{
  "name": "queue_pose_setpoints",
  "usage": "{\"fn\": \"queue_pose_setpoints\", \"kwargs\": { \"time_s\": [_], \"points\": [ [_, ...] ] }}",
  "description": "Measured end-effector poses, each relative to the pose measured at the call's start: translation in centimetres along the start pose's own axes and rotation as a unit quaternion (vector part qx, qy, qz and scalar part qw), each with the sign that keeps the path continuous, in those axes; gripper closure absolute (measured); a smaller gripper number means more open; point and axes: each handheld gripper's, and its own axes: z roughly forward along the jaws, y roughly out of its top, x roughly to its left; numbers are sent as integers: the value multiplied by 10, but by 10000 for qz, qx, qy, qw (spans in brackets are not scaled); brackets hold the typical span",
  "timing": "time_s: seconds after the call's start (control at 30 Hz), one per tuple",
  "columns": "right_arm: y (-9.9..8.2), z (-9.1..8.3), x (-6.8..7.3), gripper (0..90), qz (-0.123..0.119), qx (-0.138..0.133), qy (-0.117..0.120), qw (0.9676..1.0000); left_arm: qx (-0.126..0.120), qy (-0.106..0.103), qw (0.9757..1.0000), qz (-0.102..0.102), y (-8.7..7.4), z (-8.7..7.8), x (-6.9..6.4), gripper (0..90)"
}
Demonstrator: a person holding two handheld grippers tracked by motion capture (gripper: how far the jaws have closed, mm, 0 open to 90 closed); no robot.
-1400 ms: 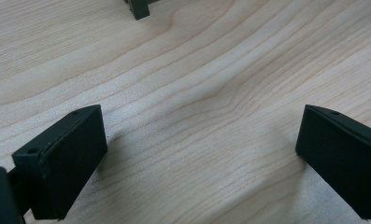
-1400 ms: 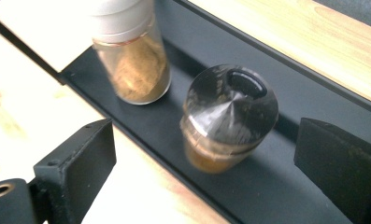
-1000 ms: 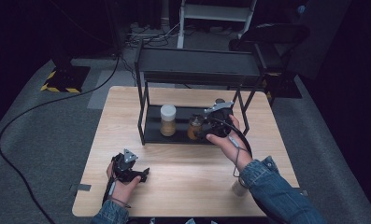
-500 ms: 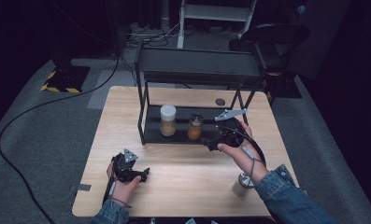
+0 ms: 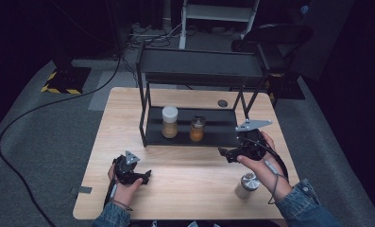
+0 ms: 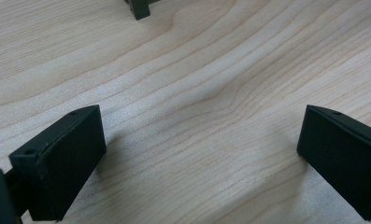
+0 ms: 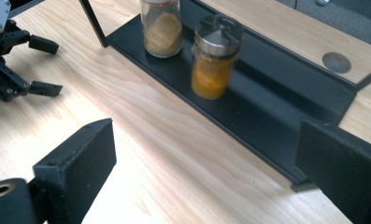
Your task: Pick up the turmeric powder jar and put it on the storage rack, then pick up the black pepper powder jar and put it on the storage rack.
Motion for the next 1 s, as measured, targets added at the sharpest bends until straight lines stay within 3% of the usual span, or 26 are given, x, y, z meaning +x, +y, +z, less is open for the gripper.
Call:
{"fn": "queue_pose_setpoints", "kwargs": {
  "time_s": [0.5,1.0],
  "points": [
    [-34,-27,1,58,45,-34,-18,10000,-2,13,10000,-20,0,0,-1,9],
    [-74,-28,2,58,150,13,-159,9998,-7,21,10000,-29,0,0,-2,9]
  ]
}}
